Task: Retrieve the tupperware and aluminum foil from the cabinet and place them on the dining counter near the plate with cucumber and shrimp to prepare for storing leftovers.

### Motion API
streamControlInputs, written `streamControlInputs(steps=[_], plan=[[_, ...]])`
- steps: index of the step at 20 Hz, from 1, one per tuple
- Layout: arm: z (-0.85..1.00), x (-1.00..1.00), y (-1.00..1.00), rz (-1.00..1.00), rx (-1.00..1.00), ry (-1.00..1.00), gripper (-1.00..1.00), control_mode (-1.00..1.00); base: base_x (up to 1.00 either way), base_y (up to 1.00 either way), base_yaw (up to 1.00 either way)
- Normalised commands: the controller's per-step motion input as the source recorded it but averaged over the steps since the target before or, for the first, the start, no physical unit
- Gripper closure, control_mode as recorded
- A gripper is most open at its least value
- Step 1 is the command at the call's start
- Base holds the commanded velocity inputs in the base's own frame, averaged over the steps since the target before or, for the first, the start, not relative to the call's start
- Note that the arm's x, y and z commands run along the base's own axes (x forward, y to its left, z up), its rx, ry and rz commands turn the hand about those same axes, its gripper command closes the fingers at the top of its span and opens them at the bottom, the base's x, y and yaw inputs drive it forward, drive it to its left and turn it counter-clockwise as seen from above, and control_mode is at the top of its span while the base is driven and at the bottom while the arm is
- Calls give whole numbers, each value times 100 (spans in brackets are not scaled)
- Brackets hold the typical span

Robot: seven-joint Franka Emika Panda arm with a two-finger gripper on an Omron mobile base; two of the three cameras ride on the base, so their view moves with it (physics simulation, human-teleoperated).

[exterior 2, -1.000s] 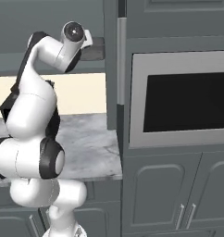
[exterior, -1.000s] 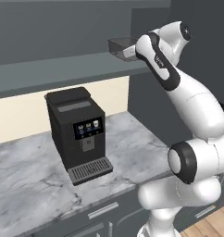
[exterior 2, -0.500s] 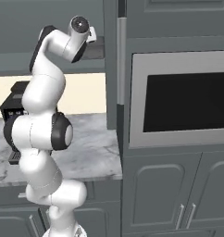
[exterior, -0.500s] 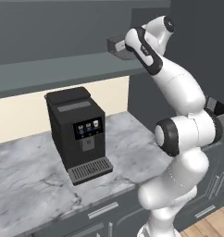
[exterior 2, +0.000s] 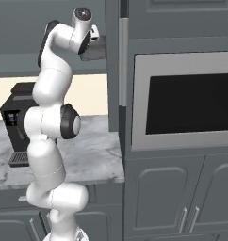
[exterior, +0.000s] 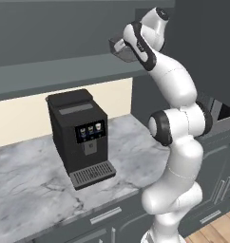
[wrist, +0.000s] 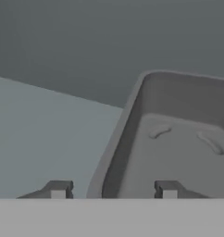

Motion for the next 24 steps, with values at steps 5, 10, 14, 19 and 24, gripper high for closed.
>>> streamControlInputs(steps=[5, 10, 14, 19, 24], plan=[[-72, -29, 34, 0, -4, -10, 100, -100, 0, 0, 0], [-24, -100, 11, -2, 0, -30, 100, -100, 0, 0, 0], [28, -100, 1, 0, 0, -4, 100, -100, 0, 0, 0], [33, -100, 20, 0, -1, 3, 100, -100, 0, 0, 0], [43, -100, 30, 3, -12, 24, 100, -100, 0, 0, 0]])
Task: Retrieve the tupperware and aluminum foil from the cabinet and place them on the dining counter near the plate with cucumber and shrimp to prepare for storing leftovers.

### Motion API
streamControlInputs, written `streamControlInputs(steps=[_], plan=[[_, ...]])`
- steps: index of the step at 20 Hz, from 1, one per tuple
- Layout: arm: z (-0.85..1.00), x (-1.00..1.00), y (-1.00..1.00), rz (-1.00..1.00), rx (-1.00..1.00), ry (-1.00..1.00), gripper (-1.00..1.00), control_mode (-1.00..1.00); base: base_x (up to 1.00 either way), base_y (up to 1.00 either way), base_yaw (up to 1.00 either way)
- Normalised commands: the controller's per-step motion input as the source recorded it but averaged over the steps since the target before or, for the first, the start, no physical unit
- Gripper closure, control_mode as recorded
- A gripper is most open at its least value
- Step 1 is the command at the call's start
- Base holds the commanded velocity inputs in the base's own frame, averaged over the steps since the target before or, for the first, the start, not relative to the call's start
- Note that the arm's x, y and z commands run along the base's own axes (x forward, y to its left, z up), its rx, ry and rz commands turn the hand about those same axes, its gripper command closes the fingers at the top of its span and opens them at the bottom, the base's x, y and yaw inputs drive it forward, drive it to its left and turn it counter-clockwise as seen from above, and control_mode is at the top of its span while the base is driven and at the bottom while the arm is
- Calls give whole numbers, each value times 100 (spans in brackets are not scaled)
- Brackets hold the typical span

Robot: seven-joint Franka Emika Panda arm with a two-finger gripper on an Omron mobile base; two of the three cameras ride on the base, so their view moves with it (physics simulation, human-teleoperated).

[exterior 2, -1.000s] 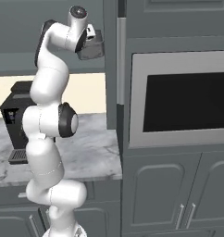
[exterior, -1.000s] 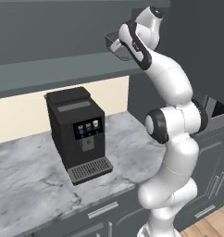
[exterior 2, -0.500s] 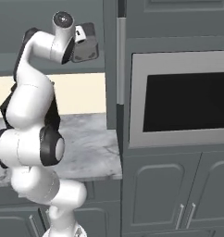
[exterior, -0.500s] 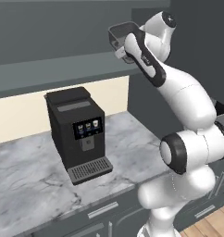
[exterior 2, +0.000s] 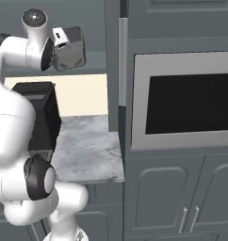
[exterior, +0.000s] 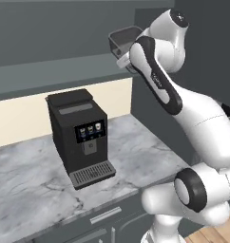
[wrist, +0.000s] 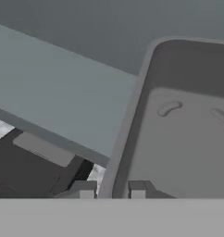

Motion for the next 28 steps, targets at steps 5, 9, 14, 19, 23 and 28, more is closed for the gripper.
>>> streamControlInputs(steps=[5, 9, 14, 19, 23, 28], plan=[[-11, -100, 4, 0, -5, 15, 100, -100, 0, 0, 0], [-3, -100, -11, -10, 0, 8, 100, -100, 0, 0, 0], [0, -100, -5, -17, -2, 18, 100, -100, 0, 0, 0], [0, 0, 0, 0, 0, 0, 100, 100, -100, -10, -26], [0, 0, 0, 0, 0, 0, 100, 100, -100, -34, -42], [0, 0, 0, 0, 0, 0, 100, 100, -100, -34, -50]])
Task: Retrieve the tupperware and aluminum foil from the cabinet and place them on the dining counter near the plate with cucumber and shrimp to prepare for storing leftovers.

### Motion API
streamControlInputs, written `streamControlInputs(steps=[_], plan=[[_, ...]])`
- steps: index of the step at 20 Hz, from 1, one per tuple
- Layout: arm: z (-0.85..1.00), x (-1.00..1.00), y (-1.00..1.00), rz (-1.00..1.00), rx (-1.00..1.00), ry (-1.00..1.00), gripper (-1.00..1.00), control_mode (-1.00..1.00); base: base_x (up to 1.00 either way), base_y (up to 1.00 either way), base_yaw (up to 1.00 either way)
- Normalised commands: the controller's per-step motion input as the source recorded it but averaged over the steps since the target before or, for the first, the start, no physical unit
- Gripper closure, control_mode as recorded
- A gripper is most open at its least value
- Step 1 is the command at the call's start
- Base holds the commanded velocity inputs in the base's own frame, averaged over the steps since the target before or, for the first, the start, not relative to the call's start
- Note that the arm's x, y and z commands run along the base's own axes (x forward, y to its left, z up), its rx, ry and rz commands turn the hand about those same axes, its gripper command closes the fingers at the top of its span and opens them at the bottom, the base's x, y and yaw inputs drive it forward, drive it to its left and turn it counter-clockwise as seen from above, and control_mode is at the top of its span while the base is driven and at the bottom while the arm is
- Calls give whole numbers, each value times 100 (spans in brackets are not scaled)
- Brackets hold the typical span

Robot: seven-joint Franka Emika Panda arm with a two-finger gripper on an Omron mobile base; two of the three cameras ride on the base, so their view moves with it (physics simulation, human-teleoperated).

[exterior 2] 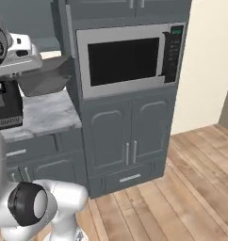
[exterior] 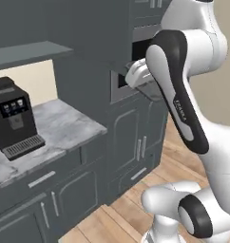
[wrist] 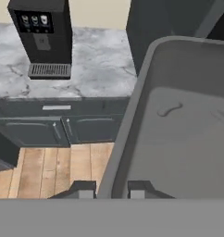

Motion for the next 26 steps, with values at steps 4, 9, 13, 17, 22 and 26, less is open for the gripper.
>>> streamControlInputs(steps=[4, 9, 13, 17, 22, 26], plan=[[0, 0, 0, 0, 0, 0, 100, 100, -53, -14, -75], [0, 0, 0, 0, 0, 0, 100, 100, 0, -2, -95], [0, 0, 0, 0, 0, 0, 100, 100, 0, 0, -94], [0, 0, 0, 0, 0, 0, 100, 100, 16, 0, -85], [0, 0, 0, 0, 0, 0, 100, 100, 73, 2, -65], [0, 0, 0, 0, 0, 0, 100, 100, 100, 37, -47]])
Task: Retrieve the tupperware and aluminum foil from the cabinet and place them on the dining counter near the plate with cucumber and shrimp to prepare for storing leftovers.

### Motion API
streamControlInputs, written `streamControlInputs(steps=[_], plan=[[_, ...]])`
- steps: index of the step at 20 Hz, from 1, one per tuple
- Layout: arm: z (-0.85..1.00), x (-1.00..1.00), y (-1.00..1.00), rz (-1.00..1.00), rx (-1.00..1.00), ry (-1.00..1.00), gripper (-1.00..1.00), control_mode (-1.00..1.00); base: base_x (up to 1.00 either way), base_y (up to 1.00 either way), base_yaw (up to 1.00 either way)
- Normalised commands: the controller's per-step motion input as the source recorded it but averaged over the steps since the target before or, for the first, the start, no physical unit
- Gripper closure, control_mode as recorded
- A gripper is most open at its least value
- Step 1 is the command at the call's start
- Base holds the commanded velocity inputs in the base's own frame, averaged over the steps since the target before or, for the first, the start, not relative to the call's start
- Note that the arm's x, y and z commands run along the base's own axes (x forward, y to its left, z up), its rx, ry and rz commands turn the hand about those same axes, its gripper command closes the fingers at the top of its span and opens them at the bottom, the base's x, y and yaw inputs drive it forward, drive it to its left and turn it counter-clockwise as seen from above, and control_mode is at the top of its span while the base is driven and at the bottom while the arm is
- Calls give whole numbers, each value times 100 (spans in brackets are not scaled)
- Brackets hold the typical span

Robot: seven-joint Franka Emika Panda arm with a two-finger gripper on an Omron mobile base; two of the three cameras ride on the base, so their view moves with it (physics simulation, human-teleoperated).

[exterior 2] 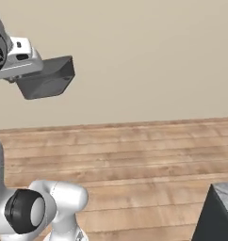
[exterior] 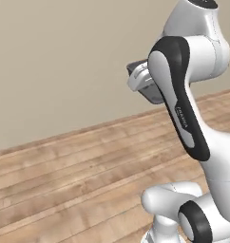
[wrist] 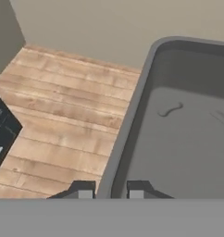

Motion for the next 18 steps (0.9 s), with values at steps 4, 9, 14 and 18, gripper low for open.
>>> streamControlInputs(steps=[4, 9, 14, 18], plan=[[0, 0, 0, 0, 0, 0, 100, 100, 100, 56, -45], [0, 0, 0, 0, 0, 0, 100, 100, 89, 49, -63], [0, 0, 0, 0, 0, 0, 100, 100, 54, 47, -78], [0, 0, 0, 0, 0, 0, 100, 100, 53, 47, -78]])
